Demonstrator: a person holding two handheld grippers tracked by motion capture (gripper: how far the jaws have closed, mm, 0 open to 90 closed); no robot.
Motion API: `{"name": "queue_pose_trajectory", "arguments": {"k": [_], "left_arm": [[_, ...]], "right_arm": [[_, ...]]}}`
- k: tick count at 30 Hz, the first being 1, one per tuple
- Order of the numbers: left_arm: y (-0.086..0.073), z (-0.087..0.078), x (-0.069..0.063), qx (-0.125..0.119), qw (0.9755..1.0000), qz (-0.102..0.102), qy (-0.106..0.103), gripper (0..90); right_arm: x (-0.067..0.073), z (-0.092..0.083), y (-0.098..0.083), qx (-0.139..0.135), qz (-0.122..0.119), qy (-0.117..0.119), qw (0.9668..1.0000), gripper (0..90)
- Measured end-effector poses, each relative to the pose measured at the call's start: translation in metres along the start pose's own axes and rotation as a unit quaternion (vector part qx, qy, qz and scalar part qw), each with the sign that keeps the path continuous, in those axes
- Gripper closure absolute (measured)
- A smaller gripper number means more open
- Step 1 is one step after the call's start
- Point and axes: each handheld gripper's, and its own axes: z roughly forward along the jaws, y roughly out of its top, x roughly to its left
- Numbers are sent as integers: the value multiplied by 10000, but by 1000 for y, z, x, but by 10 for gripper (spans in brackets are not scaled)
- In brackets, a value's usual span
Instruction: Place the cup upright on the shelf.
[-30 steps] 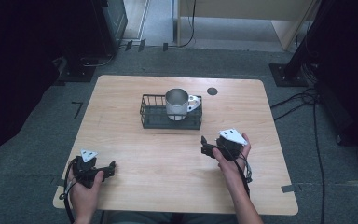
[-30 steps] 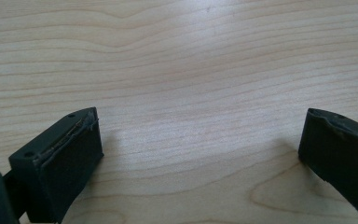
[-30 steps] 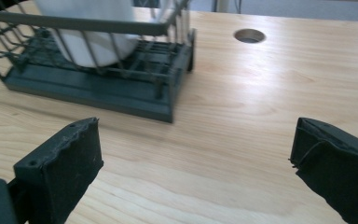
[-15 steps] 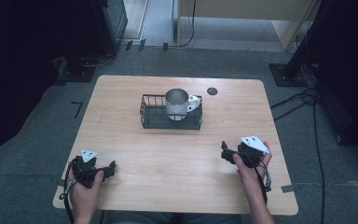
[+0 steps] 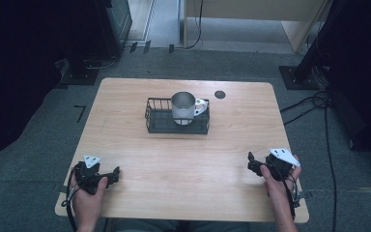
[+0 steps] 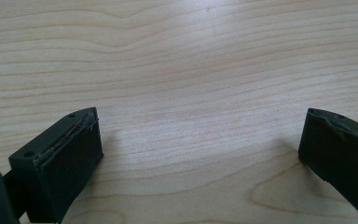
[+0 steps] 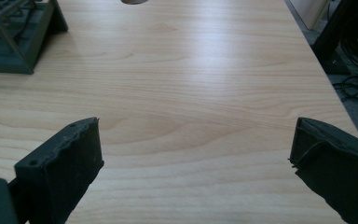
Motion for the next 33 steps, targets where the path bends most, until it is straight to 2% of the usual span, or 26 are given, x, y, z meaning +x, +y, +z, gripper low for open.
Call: {"name": "queue_pose_trajectory", "arguments": {"k": [9,16,19,20,23,25,27,33], "left_arm": [[0,0,0,0,10000,1,0,0],[0,0,0,0,10000,0,2,0],[0,0,0,0,10000,3,2,0],[0,0,0,0,10000,-2,1,0],[0,0,0,-1,10000,-4,1,0],[0,0,0,4,10000,-3,1,0],[0,0,0,3,10000,-3,1,0],[0,0,0,5,10000,1,0,0]], "right_arm": [[-27,-7,-15,198,38,-110,9997,20],[-42,-10,-28,400,54,-130,9991,20],[-48,-10,-34,567,30,-85,9984,20],[-52,-9,-38,768,66,-63,9970,23],[-54,-9,-39,851,184,-15,9962,23],[-56,-8,-39,974,134,-24,9952,17],[-55,-7,-39,1083,-28,-125,9940,0],[-55,-7,-39,1109,-56,-83,9938,0]]}}
